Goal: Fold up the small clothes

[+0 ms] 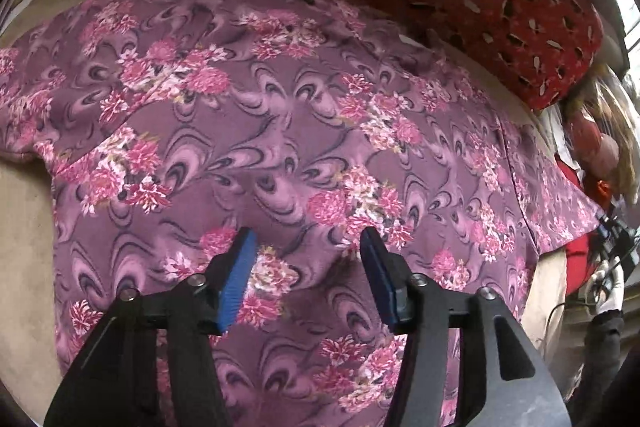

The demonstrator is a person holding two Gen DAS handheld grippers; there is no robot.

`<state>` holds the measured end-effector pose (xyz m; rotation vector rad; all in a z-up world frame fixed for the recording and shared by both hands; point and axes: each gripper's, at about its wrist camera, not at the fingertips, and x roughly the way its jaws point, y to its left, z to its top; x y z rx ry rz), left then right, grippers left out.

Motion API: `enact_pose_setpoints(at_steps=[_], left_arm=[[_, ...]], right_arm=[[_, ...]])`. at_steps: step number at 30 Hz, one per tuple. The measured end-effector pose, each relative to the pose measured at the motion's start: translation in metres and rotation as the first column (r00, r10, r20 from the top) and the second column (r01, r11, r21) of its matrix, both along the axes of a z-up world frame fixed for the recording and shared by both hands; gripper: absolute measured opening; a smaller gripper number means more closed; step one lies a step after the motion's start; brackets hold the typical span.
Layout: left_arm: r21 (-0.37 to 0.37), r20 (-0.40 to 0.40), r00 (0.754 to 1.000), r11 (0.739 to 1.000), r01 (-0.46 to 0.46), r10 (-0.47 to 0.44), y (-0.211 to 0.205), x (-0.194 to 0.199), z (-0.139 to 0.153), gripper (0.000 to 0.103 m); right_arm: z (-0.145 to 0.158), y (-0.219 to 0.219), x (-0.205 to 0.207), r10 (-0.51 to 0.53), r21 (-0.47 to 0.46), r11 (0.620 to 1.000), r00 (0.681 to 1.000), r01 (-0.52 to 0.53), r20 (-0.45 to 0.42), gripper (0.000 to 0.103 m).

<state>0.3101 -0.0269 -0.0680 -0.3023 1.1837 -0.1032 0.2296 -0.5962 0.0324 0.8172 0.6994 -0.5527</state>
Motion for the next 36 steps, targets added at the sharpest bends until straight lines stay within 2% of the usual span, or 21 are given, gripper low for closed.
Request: enact_pose_setpoints(at_steps=[4, 8, 14, 18, 20, 25, 27, 29, 31, 33, 36], left_arm=[[-0.038, -0.008, 1.0, 0.999, 0.009, -0.009, 0.004, -0.001, 0.004, 0.053], [-0.079, -0.005, 1.0, 0.997, 0.002, -0.002, 0.014, -0.005, 0.011, 0.053], [-0.113, -0.005, 1.0, 0.994, 0.011, -0.011, 0.037, -0.004, 0.021, 0.053], [-0.134, -0.011, 1.0, 0.991, 0.009, -0.011, 0.058, -0.002, 0.024, 0.053], [-0.147, -0.012, 1.0, 0.989, 0.006, -0.008, 0.07, -0.001, 0.025, 0.053], [-0.197, -0.009, 1.0, 0.98, -0.007, 0.005, 0.1, -0.001, 0.029, 0.053], [-0.21, -0.008, 1.0, 0.978, 0.003, -0.005, 0.105, -0.002, 0.03, 0.053], [-0.217, -0.007, 1.0, 0.976, 0.02, -0.022, 0.105, -0.004, 0.031, 0.053], [-0.226, -0.01, 0.999, 0.973, 0.043, -0.046, 0.102, -0.005, 0.03, 0.053], [-0.249, -0.021, 0.997, 0.966, 0.066, -0.073, 0.094, -0.005, 0.028, 0.053], [-0.292, -0.032, 0.995, 0.953, 0.083, -0.097, 0.083, -0.003, 0.026, 0.053]], right_arm=[[0.015, 0.042, 0.021, 0.145, 0.023, 0.989, 0.987, -0.147, 0.066, 0.009], [0.025, 0.109, 0.044, 0.304, 0.063, 0.948, 0.945, -0.313, 0.116, 0.009], [0.02, 0.23, 0.08, 0.513, 0.123, 0.839, 0.846, -0.53, 0.146, 0.009], [0.012, 0.308, 0.092, 0.612, 0.141, 0.766, 0.778, -0.627, 0.14, 0.009], [0.007, 0.341, 0.094, 0.651, 0.145, 0.734, 0.748, -0.664, 0.131, 0.009], [-0.006, 0.431, 0.1, 0.754, 0.172, 0.629, 0.649, -0.758, 0.101, 0.009], [-0.012, 0.461, 0.099, 0.779, 0.188, 0.596, 0.619, -0.781, 0.101, 0.014], [-0.024, 0.492, 0.094, 0.803, 0.226, 0.557, 0.588, -0.799, 0.101, 0.015], [-0.037, 0.51, 0.088, 0.819, 0.276, 0.525, 0.566, -0.805, 0.093, 0.015], [-0.047, 0.525, 0.077, 0.841, 0.313, 0.497, 0.538, -0.809, 0.054, 0.029], [-0.048, 0.525, 0.058, 0.865, 0.328, 0.46, 0.499, -0.825, 0.041, 0.033]])
